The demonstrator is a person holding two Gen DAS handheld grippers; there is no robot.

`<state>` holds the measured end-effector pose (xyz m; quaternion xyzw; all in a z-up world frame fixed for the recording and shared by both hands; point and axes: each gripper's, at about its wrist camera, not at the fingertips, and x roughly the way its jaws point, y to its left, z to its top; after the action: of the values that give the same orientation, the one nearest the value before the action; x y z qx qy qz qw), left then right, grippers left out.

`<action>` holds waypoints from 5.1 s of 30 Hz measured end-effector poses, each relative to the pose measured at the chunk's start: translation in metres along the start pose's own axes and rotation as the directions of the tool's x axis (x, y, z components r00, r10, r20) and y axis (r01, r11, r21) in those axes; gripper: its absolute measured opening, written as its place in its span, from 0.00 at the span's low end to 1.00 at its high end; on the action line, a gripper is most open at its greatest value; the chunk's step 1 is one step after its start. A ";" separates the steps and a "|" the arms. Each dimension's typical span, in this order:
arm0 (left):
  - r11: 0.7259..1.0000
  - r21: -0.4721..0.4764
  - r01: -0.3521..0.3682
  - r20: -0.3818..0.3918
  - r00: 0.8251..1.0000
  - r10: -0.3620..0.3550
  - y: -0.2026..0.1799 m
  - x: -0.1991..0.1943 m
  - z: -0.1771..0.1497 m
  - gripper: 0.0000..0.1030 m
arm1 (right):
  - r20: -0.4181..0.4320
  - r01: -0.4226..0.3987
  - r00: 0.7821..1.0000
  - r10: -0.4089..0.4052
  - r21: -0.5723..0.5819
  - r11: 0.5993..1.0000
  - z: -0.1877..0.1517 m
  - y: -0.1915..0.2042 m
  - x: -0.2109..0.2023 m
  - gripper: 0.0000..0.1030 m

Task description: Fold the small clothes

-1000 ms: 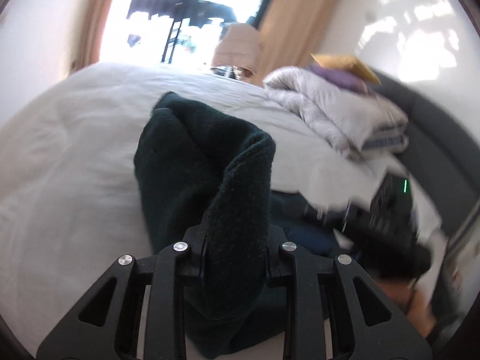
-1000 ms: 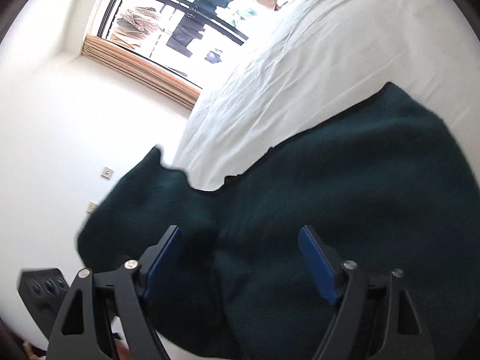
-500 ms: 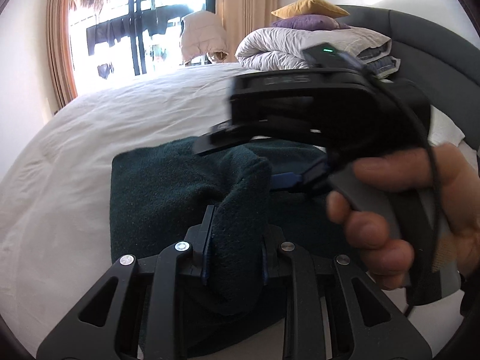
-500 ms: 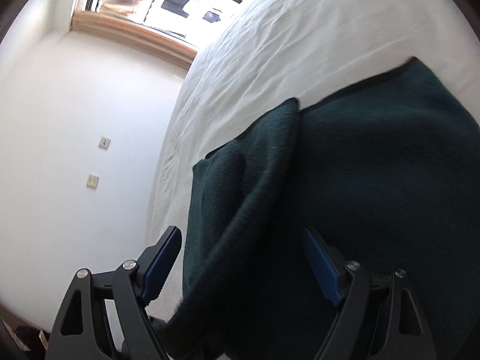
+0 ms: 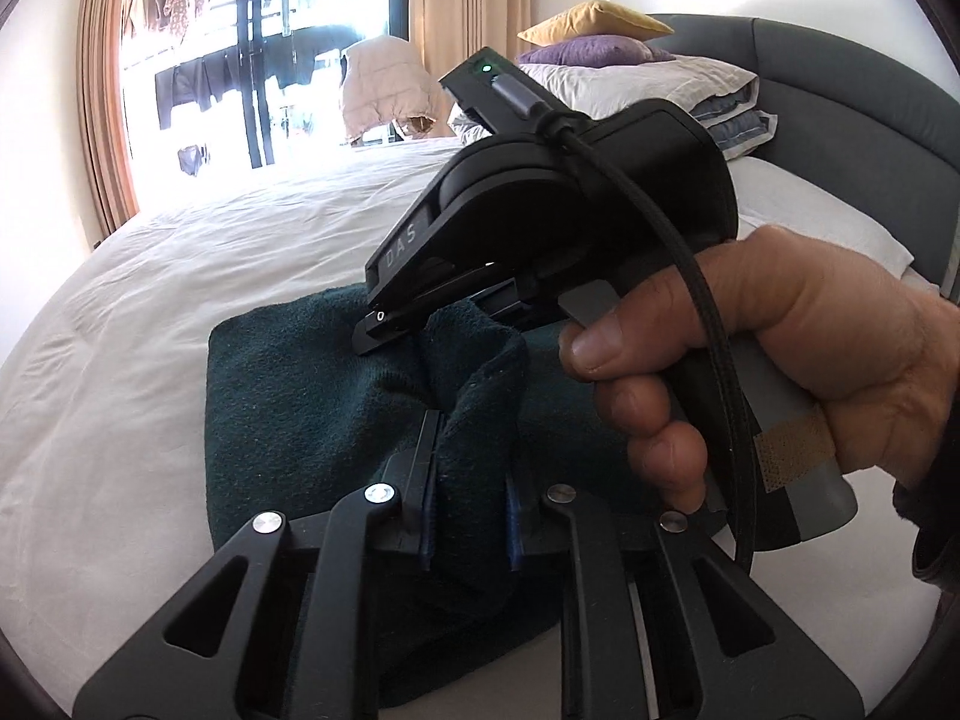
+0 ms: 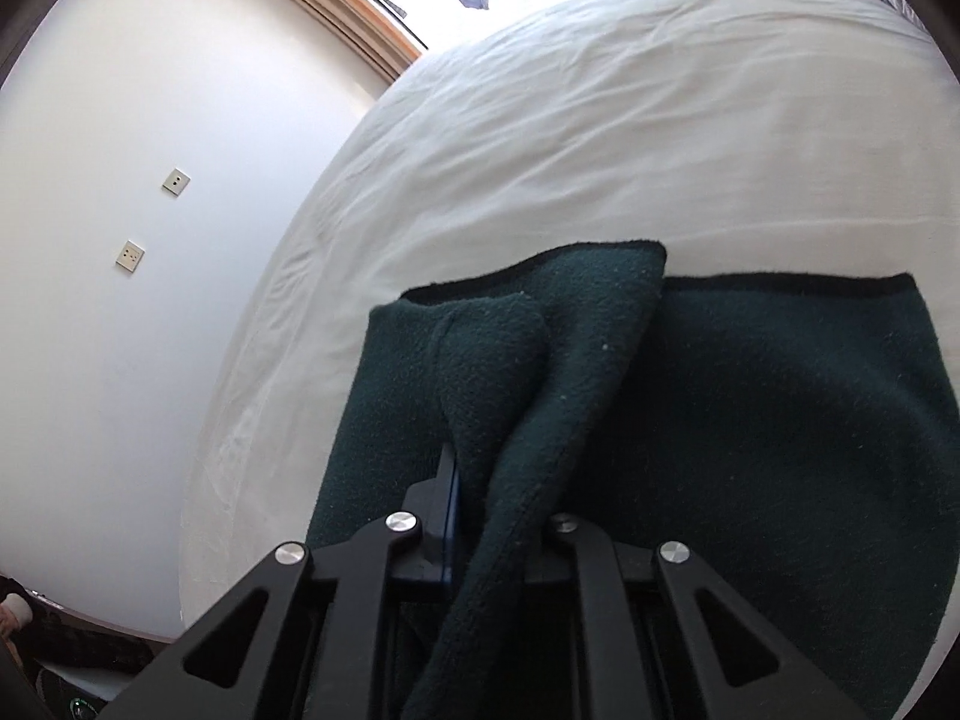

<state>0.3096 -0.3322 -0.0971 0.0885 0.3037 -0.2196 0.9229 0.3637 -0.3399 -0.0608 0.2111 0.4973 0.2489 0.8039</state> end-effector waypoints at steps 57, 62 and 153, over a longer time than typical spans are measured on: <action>0.946 -0.314 0.085 -0.223 0.962 -0.160 0.159 -0.046 -0.020 0.78 | 0.220 -0.077 0.975 0.042 0.154 0.985 -0.081 -0.061 -0.096 0.43; 0.949 -0.312 0.037 -0.363 0.919 -0.155 0.165 -0.021 -0.058 0.78 | 0.210 -0.069 0.977 0.034 0.160 0.985 -0.110 -0.086 -0.085 0.35; 0.872 -0.190 -0.452 -0.006 0.889 0.459 0.267 -0.360 -0.099 0.79 | 0.533 0.428 0.771 -0.348 -0.030 0.903 -0.262 0.196 -0.141 1.00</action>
<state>0.1219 0.0607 0.0476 0.0663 0.2756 0.0315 0.9585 0.0357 -0.2472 0.0430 0.1012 0.2765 0.0481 0.9545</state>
